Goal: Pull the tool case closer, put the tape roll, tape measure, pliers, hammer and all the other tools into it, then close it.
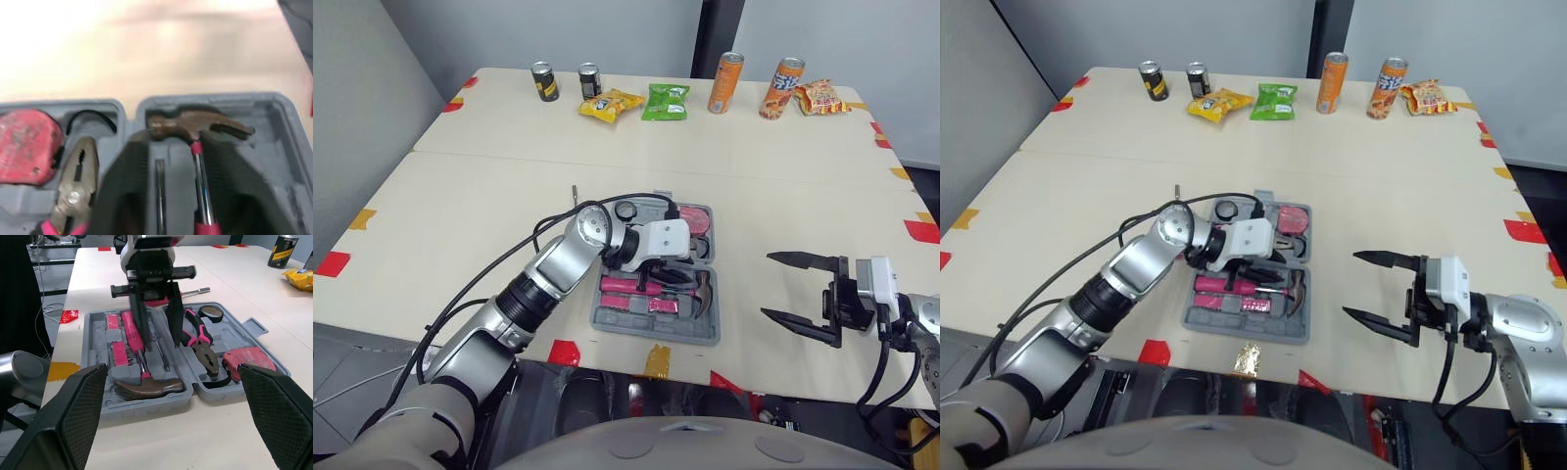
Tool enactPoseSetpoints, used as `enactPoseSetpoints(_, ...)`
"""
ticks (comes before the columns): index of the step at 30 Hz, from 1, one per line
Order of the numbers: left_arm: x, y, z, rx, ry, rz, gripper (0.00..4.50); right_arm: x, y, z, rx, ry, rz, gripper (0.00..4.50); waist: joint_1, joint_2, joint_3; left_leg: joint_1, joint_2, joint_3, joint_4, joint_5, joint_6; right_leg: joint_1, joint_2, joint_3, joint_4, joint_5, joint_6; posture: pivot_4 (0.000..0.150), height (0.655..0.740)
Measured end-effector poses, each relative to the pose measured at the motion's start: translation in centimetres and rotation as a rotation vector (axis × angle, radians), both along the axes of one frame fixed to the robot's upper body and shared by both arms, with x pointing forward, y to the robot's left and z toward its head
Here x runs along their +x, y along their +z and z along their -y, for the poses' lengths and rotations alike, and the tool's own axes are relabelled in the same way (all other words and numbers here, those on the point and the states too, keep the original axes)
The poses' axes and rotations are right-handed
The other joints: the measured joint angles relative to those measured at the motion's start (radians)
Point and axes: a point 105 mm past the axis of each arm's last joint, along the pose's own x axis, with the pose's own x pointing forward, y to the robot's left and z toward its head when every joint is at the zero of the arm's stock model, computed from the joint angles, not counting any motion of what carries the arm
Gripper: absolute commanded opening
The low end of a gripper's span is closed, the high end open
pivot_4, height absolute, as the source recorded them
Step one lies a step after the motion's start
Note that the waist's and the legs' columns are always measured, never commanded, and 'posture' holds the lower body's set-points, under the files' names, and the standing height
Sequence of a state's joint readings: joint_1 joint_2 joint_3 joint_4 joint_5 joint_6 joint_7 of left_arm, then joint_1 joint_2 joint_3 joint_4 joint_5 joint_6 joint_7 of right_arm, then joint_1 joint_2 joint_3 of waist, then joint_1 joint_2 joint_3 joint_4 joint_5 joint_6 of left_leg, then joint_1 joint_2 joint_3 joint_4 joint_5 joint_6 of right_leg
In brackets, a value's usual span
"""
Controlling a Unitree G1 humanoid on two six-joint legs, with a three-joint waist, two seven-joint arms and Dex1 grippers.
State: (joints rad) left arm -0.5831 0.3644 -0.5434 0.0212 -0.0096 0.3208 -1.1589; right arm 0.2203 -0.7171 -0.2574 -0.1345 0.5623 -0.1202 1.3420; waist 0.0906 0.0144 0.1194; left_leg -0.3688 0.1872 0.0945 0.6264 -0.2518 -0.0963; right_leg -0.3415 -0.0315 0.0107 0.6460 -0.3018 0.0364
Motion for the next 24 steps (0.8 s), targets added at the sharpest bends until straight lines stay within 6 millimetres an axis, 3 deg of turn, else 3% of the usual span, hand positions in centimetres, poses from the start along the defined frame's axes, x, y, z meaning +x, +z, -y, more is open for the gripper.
enactPoseSetpoints(2, -0.2, -0.7, -0.3, -0.016, -0.016, -0.019, 0.03, 0.0, 0.0, 0.0, 0.0, 0.0, -0.001, 4.5, 0.001, 0.0, 0.0, 0.0, 0.0, 0.0, 0.0, 0.0, 0.0, 0.0, 0.0, 0.0, 0.0, 0.0, 0.0, 0.15, 0.7385)
enactPoseSetpoints(14, -0.4, -3.8, -1.0, -0.061, -0.05, -0.071, 0.03, -0.2, -0.2, 0.1, 0.0, -0.005, -0.008, 4.5, 0.002, 0.0, 0.0, 0.0, 0.0, 0.0, 0.0, 0.0, 0.0, 0.0, 0.0, 0.0, 0.0, 0.0, 0.0, 0.15, 0.7385)
enactPoseSetpoints(24, -0.3, -4.7, -1.5, -0.097, -0.05, -0.055, 0.03, -0.3, -0.2, 0.3, -0.004, -0.01, -0.013, 4.5, -0.002, 0.0, -0.004, 0.001, 0.0, 0.0, 0.0, 0.0, 0.0, 0.0, 0.0, 0.0, 0.0, 0.0, 0.0, 0.15, 0.7385)
